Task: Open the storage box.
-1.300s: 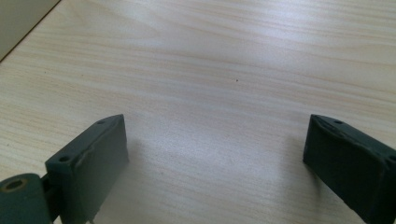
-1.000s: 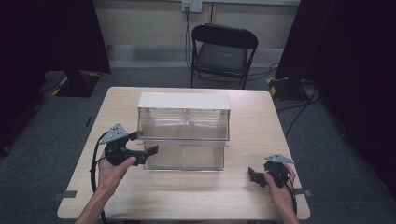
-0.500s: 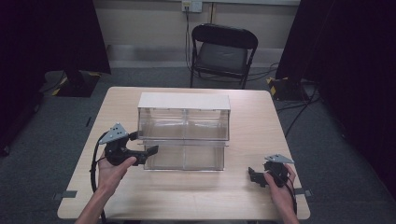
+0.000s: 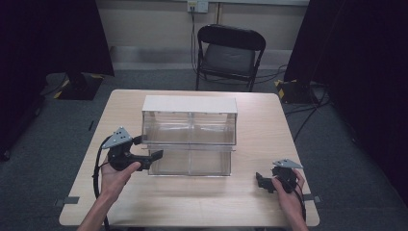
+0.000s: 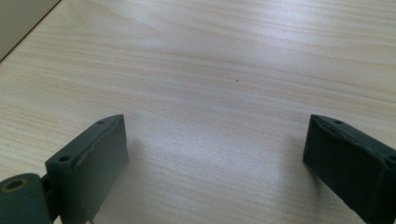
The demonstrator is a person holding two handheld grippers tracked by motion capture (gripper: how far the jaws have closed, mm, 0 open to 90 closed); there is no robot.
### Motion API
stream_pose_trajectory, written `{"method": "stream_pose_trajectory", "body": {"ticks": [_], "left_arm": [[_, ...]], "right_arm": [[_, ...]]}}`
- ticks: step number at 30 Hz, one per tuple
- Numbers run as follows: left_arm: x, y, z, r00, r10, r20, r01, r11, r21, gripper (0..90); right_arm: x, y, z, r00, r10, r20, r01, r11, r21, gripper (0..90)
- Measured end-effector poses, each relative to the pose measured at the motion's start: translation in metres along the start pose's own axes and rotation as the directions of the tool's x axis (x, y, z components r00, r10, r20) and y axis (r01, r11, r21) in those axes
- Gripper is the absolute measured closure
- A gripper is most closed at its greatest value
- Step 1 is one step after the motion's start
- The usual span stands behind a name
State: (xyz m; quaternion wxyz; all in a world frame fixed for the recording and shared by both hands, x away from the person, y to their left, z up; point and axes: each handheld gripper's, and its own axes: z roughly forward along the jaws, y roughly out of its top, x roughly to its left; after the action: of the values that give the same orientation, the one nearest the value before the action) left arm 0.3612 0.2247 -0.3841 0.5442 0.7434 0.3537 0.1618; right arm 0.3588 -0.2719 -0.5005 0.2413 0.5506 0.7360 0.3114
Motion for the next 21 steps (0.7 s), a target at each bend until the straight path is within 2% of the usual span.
{"method": "stream_pose_trajectory", "body": {"ticks": [21], "left_arm": [[0.0003, 0.0, 0.0005, 1.0, -0.001, 0.002, 0.001, 1.0, 0.0, 11.2]], "right_arm": [[0.0, 0.0, 0.0, 1.0, 0.0, 0.0, 0.0, 1.0, 0.0, 5.6]]}}
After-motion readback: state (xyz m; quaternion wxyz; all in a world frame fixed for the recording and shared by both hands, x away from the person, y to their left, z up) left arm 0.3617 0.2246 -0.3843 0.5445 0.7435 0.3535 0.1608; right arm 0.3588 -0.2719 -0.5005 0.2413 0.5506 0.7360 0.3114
